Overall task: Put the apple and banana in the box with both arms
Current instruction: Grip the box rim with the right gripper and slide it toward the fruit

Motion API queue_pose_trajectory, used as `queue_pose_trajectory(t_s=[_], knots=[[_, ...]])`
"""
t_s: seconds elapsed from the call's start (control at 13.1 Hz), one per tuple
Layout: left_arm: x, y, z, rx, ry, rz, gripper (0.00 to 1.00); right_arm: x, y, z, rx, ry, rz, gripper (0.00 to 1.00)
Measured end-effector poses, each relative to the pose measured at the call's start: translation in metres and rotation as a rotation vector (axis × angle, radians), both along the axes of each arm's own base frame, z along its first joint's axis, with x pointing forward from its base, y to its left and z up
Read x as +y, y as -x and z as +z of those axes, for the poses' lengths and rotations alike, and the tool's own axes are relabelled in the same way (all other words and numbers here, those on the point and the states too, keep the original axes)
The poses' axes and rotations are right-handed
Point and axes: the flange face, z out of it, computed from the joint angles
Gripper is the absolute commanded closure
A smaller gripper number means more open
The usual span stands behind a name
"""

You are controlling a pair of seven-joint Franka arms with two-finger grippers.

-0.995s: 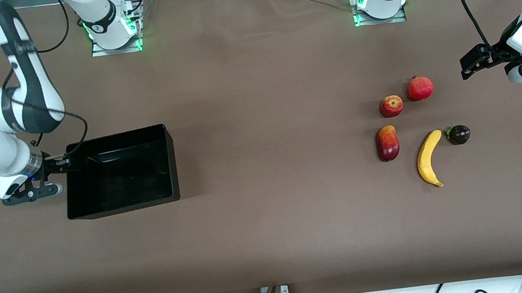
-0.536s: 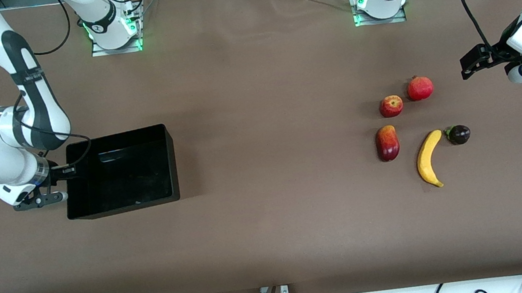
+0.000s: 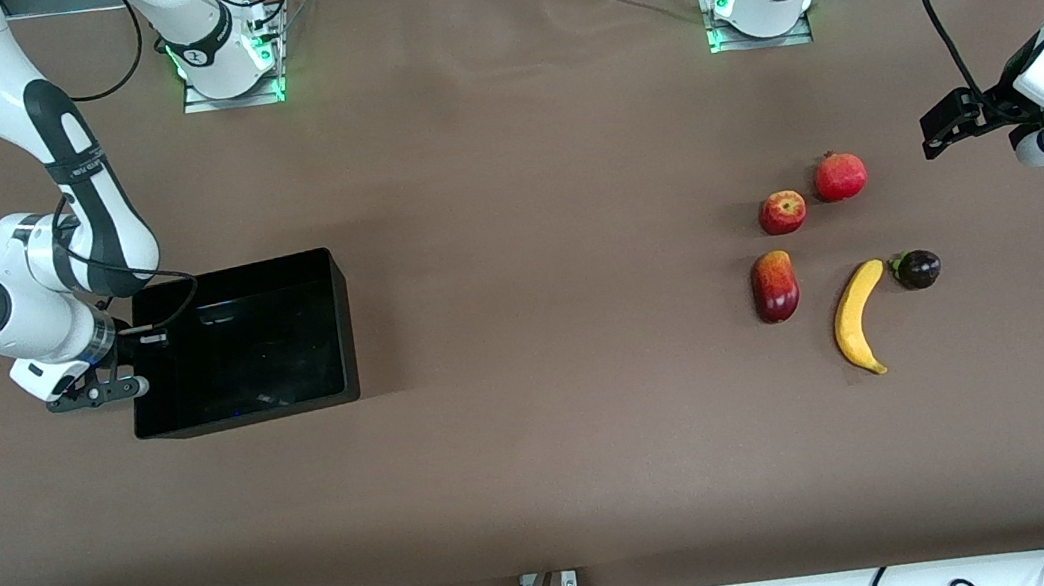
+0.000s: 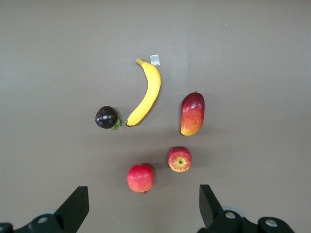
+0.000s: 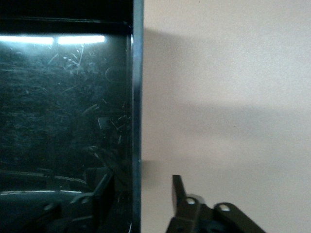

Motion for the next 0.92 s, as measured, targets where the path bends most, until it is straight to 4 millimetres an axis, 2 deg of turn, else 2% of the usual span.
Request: queue_pose_trajectory(t_s=[0.31, 0.61, 0.77, 0.84, 0.92], knots=[[0.000, 0.000, 0.000, 0.000, 0.000, 0.000, 0.00, 0.002, -0.001, 0.002, -0.004, -0.007, -0.003, 1.00], [0.000, 0.000, 0.000, 0.000, 0.000, 0.000, 0.00, 0.011, -0.009, 0.021, -0.008, -0.022, 0.021, 1.00], [0.000, 0.000, 0.000, 0.000, 0.000, 0.000, 0.00, 0.034, -0.023, 0.041, -0.012, -0.048, 0.046, 1.00], [0.000, 0.000, 0.000, -0.001, 0.000, 0.000, 0.00, 0.052, -0.031, 0.054, -0.016, -0.082, 0.054, 1.00], [0.000, -0.001, 0.002, -0.003, 0.000, 0.000, 0.00, 0.079, -0.039, 0.069, -0.019, -0.125, 0.061, 1.00]])
